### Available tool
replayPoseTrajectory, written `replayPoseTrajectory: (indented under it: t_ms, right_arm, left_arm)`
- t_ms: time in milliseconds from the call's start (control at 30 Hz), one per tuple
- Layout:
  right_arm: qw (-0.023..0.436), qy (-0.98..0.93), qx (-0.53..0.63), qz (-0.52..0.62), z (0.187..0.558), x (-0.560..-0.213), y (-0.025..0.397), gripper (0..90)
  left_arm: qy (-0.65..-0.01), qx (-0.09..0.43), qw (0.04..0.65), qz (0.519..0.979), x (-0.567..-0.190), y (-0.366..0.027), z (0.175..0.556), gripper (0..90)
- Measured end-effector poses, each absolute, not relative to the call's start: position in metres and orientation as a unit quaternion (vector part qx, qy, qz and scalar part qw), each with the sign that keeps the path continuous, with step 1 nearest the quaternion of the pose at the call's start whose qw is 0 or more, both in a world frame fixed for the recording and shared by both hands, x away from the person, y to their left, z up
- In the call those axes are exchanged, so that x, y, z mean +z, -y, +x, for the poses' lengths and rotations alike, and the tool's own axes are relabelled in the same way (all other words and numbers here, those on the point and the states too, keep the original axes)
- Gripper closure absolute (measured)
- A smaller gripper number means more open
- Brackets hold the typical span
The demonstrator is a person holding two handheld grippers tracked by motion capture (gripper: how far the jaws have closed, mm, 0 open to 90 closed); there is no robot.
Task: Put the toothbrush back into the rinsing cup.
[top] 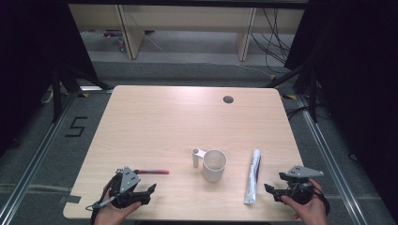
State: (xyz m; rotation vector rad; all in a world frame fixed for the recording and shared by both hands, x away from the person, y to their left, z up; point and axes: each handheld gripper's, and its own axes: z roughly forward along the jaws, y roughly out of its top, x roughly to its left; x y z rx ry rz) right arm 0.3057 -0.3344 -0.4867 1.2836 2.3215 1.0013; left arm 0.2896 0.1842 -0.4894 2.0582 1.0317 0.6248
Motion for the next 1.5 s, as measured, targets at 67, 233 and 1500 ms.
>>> replayPoseTrajectory:
  t_ms: [67,233,1500]
  right_arm:
    - [0.152,-0.810,0.349,0.446,0.306,-0.487,0.334,22.3]
    - [0.151,-0.811,0.349,0.444,0.306,-0.487,0.334,22.4]
    - [0.150,-0.818,0.350,0.431,0.307,-0.488,0.333,24.1]
  left_arm:
    - [-0.405,0.240,0.377,0.798,-0.490,-0.181,0.294,21.3]
    - [-0.396,0.237,0.368,0.807,-0.489,-0.179,0.301,27.9]
    - [-0.357,0.200,0.353,0.842,-0.510,-0.144,0.351,89.0]
